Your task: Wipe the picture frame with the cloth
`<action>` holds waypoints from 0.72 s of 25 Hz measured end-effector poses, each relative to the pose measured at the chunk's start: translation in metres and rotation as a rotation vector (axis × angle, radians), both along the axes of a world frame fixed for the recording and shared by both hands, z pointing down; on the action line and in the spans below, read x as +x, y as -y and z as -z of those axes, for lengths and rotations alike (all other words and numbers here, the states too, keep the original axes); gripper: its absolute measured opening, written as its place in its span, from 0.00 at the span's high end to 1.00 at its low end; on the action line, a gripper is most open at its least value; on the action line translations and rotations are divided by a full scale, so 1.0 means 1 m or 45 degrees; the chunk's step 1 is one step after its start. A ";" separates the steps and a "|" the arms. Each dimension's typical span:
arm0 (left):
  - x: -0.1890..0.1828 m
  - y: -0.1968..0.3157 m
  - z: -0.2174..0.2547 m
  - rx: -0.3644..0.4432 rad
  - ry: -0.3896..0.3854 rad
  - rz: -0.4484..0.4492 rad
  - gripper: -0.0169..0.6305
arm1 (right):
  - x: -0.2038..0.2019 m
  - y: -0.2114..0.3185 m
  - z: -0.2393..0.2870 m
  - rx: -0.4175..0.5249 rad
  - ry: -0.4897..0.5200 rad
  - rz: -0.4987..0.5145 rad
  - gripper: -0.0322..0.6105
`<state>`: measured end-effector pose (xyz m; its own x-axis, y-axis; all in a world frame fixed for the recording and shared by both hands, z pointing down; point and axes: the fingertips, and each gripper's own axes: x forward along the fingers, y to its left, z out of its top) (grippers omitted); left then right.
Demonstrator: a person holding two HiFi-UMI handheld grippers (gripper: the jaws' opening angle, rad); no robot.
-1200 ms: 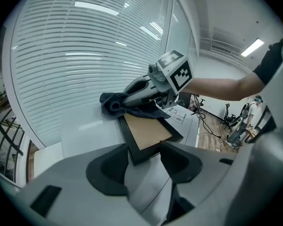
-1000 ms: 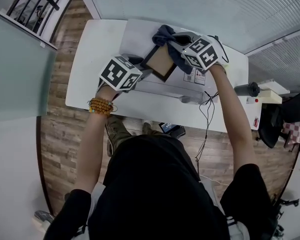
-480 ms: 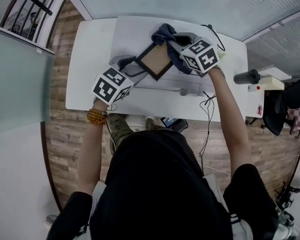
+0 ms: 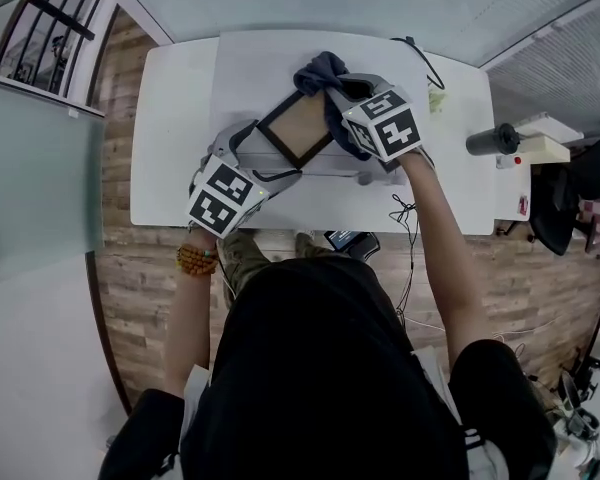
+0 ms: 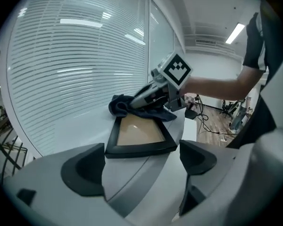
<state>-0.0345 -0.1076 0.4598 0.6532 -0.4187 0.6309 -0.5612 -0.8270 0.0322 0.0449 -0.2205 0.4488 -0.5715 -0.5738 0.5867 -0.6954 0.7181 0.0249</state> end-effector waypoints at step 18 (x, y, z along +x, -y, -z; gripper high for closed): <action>-0.002 0.002 -0.008 -0.067 0.170 -0.004 0.23 | 0.000 -0.006 0.001 -0.003 0.002 -0.092 0.90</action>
